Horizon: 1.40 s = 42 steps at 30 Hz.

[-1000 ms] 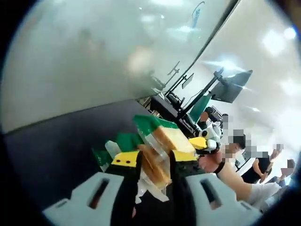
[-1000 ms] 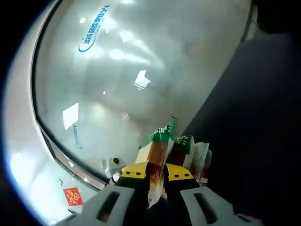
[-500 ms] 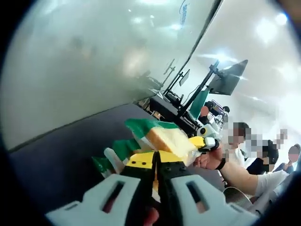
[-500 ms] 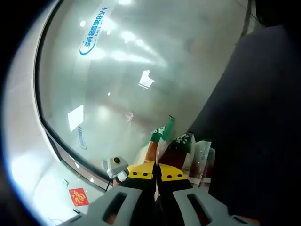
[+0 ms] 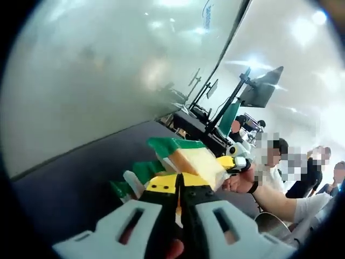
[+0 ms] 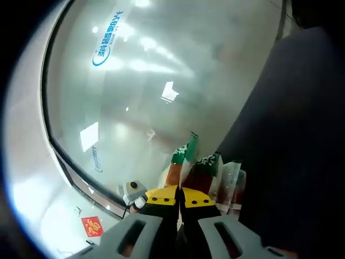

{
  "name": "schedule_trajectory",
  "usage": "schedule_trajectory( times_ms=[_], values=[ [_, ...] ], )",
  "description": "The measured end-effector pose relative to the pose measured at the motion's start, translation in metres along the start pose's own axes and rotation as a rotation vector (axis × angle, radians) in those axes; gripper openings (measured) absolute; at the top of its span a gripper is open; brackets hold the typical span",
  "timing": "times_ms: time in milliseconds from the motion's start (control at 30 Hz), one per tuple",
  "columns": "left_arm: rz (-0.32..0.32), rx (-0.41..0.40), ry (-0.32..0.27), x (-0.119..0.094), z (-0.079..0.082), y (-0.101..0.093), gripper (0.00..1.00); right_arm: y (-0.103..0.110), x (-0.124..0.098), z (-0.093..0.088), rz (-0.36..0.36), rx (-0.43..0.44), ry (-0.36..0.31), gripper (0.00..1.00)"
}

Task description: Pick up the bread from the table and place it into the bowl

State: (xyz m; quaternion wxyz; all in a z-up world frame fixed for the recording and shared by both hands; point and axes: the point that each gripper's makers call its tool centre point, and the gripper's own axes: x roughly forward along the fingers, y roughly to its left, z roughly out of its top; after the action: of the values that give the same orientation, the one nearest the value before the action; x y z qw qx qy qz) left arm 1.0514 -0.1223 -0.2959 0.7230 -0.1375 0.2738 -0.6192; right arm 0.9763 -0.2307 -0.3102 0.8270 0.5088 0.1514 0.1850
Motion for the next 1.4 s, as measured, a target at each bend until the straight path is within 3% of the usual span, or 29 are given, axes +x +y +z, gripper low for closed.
schedule_trajectory(
  times_ms=[267, 467, 700, 900, 1033, 1200, 1400],
  values=[
    [-0.02, -0.003, -0.021, -0.006, 0.007, -0.01, 0.0, 0.017, -0.002, 0.003, 0.043, -0.006, -0.002, 0.0],
    [-0.048, 0.017, -0.062, -0.021, 0.022, -0.034, 0.0, 0.036, 0.0, 0.007, 0.08, -0.009, -0.004, 0.0],
    [-0.015, 0.047, -0.094, -0.065, 0.038, -0.06, 0.0, 0.091, 0.0, -0.006, 0.157, -0.047, 0.025, 0.0],
    [0.016, 0.063, -0.13, -0.119, 0.039, -0.098, 0.0, 0.145, -0.009, -0.04, 0.231, -0.09, 0.08, 0.0],
    [0.054, 0.073, -0.136, -0.156, 0.02, -0.129, 0.0, 0.176, -0.019, -0.068, 0.265, -0.123, 0.128, 0.0],
    [0.067, 0.066, -0.148, -0.193, -0.002, -0.155, 0.0, 0.192, -0.03, -0.11, 0.265, -0.153, 0.191, 0.0],
    [0.138, 0.054, -0.14, -0.222, -0.044, -0.164, 0.0, 0.196, -0.04, -0.153, 0.248, -0.184, 0.256, 0.0]
  ],
)
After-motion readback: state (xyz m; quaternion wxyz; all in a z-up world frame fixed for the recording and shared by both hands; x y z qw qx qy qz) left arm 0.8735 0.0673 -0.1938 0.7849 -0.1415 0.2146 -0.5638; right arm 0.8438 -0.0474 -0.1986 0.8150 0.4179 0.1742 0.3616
